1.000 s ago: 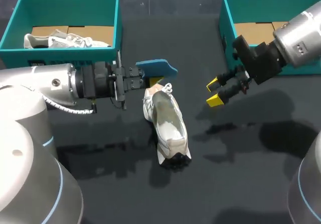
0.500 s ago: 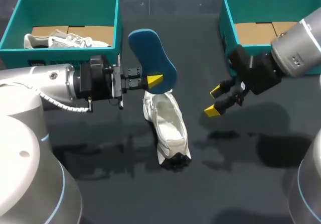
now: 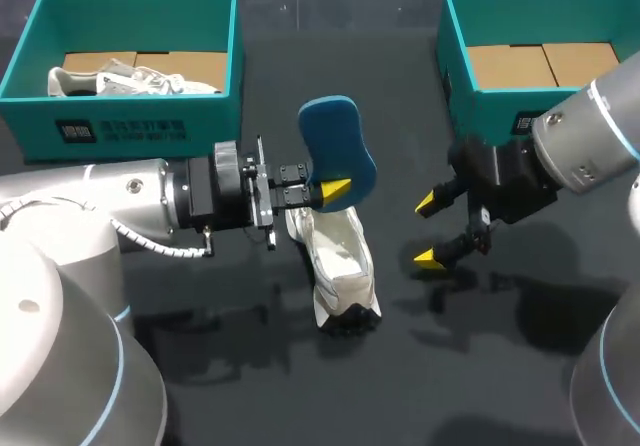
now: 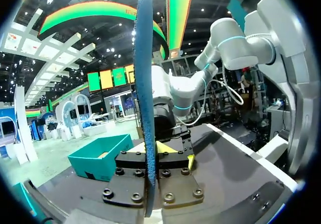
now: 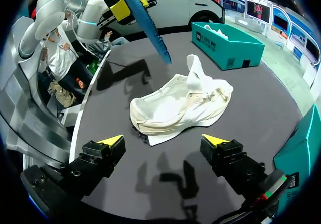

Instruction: Take the shoe out of the shoebox, open the shoe tongue, remove and reinsert the insole, then place the shoe into the shoebox

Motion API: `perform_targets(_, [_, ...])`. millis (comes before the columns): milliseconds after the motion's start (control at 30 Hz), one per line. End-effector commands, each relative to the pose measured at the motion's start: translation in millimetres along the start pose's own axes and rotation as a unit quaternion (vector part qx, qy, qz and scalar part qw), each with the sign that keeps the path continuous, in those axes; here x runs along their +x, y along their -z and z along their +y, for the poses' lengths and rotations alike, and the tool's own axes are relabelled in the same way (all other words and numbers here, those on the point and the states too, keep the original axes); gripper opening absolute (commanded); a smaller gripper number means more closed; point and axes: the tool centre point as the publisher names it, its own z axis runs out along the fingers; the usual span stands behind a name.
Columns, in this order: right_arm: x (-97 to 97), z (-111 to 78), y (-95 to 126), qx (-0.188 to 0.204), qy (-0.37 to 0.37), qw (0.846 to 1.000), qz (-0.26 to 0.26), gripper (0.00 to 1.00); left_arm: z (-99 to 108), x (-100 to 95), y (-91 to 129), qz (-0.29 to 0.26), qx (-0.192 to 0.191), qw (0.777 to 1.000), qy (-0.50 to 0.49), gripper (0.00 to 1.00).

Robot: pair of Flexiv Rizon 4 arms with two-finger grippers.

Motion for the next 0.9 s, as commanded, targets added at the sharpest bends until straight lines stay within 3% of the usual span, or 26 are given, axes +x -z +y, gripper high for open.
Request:
perform_targets(33, [0.0, 0.0, -2, 0.001, 0.000, 1.000, -0.001, 1.00, -3, 5.0, -1, -0.012, -0.003, 1.000, 0.001, 0.00])
perform_targets(100, [0.0, 0.0, -2, 0.001, 0.000, 1.000, -0.001, 1.00, -3, 5.0, -1, -0.012, -0.003, 1.000, 0.001, 0.00])
perform_targets(200, [0.0, 0.0, -2, 0.001, 0.000, 1.000, -0.001, 1.00, 17, 8.5, -6, -0.018, -0.018, 1.000, -0.005, 0.00])
perform_targets(267, [-1.4, -6.7, -18, 0.014, 0.014, 1.000, -0.001, 1.00, 29, 9.6, -5, -0.018, -0.017, 1.000, 0.005, 0.00])
perform_targets(433, [-0.7, -16.2, -39, 0.005, 0.052, 0.999, -0.001, 1.00, 46, 10.3, -2, -0.021, -0.012, 1.000, 0.017, 0.00])
perform_targets(633, [6.6, -13.7, -50, 0.020, 0.092, 0.995, -0.016, 1.00, 50, 10.7, 3, -0.021, 0.004, 1.000, 0.023, 0.00])
perform_targets(733, [10.1, -13.6, -55, 0.047, 0.098, 0.994, -0.014, 1.00, 48, 11.3, 5, -0.019, 0.007, 0.999, 0.028, 0.00])
perform_targets(900, [10.1, -13.6, -55, 0.047, 0.098, 0.994, -0.014, 1.00, 48, 11.3, 5, -0.019, 0.007, 0.999, 0.028, 0.00])
